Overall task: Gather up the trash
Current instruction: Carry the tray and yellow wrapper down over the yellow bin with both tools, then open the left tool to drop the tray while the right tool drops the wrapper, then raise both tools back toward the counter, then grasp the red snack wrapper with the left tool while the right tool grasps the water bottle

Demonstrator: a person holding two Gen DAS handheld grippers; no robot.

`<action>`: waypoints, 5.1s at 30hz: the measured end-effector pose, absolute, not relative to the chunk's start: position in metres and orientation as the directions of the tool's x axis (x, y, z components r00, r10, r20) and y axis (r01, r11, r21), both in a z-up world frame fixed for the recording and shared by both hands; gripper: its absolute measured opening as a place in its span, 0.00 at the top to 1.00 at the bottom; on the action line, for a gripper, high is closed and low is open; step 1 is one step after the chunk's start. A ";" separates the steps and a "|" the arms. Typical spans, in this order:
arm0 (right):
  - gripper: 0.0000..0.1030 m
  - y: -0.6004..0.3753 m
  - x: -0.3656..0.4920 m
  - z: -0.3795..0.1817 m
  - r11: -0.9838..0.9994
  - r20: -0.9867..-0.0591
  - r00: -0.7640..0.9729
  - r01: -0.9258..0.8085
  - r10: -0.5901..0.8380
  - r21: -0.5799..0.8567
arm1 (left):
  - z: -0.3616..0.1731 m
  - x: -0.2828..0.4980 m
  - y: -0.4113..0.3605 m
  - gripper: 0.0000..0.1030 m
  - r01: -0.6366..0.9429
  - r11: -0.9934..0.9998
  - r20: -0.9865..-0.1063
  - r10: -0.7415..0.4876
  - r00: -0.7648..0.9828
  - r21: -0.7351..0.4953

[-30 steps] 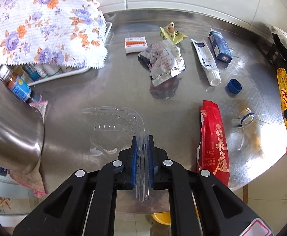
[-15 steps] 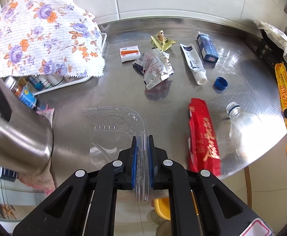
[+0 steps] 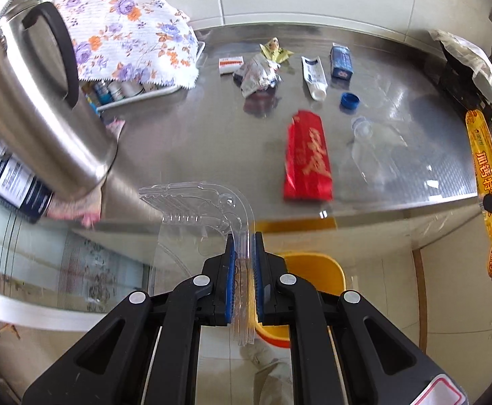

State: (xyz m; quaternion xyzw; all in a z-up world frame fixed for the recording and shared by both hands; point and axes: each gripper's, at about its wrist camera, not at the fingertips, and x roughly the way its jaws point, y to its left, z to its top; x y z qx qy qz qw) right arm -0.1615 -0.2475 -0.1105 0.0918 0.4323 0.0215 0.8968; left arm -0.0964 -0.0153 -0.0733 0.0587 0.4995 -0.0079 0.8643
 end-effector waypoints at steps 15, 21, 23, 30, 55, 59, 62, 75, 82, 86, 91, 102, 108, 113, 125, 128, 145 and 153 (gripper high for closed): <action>0.98 -0.215 -0.231 -0.143 0.970 -0.809 0.536 -0.107 0.239 0.216 | -0.130 -0.171 -0.050 0.90 0.183 0.976 -0.914 0.032 0.403 0.115; 0.98 -0.179 -0.237 -0.192 0.950 -0.848 0.429 -0.171 0.312 0.263 | -0.180 -0.175 -0.047 0.90 0.276 0.959 -0.938 -0.038 0.345 0.062; 0.98 -0.166 -0.233 -0.217 0.940 -0.860 0.382 -0.193 0.337 0.282 | -0.200 -0.173 -0.045 0.90 0.308 0.951 -0.942 -0.070 0.329 0.036; 0.98 -0.136 -0.201 -0.305 0.894 -0.872 0.214 -0.199 0.439 0.401 | -0.273 -0.150 -0.039 0.90 0.377 0.919 -0.953 -0.207 0.223 -0.112; 0.96 -0.115 -0.095 -0.449 0.883 -0.880 0.078 -0.063 0.469 0.465 | -0.392 -0.093 -0.036 0.74 0.477 0.868 -0.984 -0.174 0.030 -0.138; 0.37 -0.119 -0.093 -0.447 0.889 -0.882 0.112 -0.029 0.457 0.457 | -0.392 -0.092 -0.032 0.50 0.466 0.877 -0.985 -0.164 0.060 -0.118; 0.33 -0.126 -0.096 -0.442 0.887 -0.877 0.144 -0.010 0.459 0.462 | -0.389 -0.095 -0.033 0.50 0.478 0.873 -0.987 -0.149 0.064 -0.101; 0.34 -0.149 -0.121 -0.408 0.864 -0.844 0.222 0.018 0.488 0.503 | -0.364 -0.110 -0.039 0.50 0.467 0.881 -0.985 -0.138 0.103 -0.075; 0.34 -0.169 -0.160 -0.340 0.889 -0.841 0.326 0.003 0.432 0.458 | -0.321 -0.138 -0.032 0.50 0.387 0.919 -0.977 -0.141 0.160 -0.069; 0.34 -0.184 -0.182 -0.285 0.907 -0.817 0.422 -0.030 0.392 0.420 | -0.286 -0.155 -0.032 0.50 0.341 0.938 -0.967 -0.142 0.211 -0.063; 0.34 -0.203 -0.196 -0.228 0.912 -0.775 0.508 -0.051 0.375 0.408 | -0.238 -0.166 -0.034 0.50 0.298 0.953 -0.949 -0.137 0.284 -0.048; 0.34 -0.220 -0.211 -0.139 0.916 -0.697 0.627 -0.070 0.348 0.395 | -0.141 -0.165 -0.046 0.48 0.229 0.973 -0.883 -0.142 0.447 -0.040; 0.34 -0.222 -0.199 -0.116 0.922 -0.671 0.670 -0.054 0.318 0.383 | -0.115 -0.144 -0.045 0.46 0.234 0.972 -0.864 -0.144 0.482 -0.032; 0.33 -0.220 -0.172 -0.105 0.926 -0.656 0.701 -0.015 0.278 0.377 | -0.107 -0.112 -0.034 0.46 0.240 0.970 -0.861 -0.155 0.485 -0.040; 0.20 -0.196 -0.100 -0.117 0.929 -0.682 0.699 0.068 0.216 0.364 | -0.118 -0.046 -0.031 0.39 0.300 0.950 -0.859 -0.226 0.460 -0.089; 0.20 -0.196 -0.090 -0.120 0.923 -0.684 0.698 0.086 0.212 0.374 | -0.121 -0.037 -0.039 0.38 0.333 0.937 -0.858 -0.252 0.448 -0.101; 0.20 -0.183 -0.041 -0.137 0.930 -0.729 0.658 0.120 0.188 0.348 | -0.140 0.029 -0.042 0.38 0.316 0.948 -0.864 -0.182 0.469 -0.028; 0.20 -0.174 -0.022 -0.153 0.938 -0.762 0.626 0.142 0.164 0.318 | -0.143 0.052 -0.026 0.38 0.283 0.959 -0.861 -0.130 0.491 0.016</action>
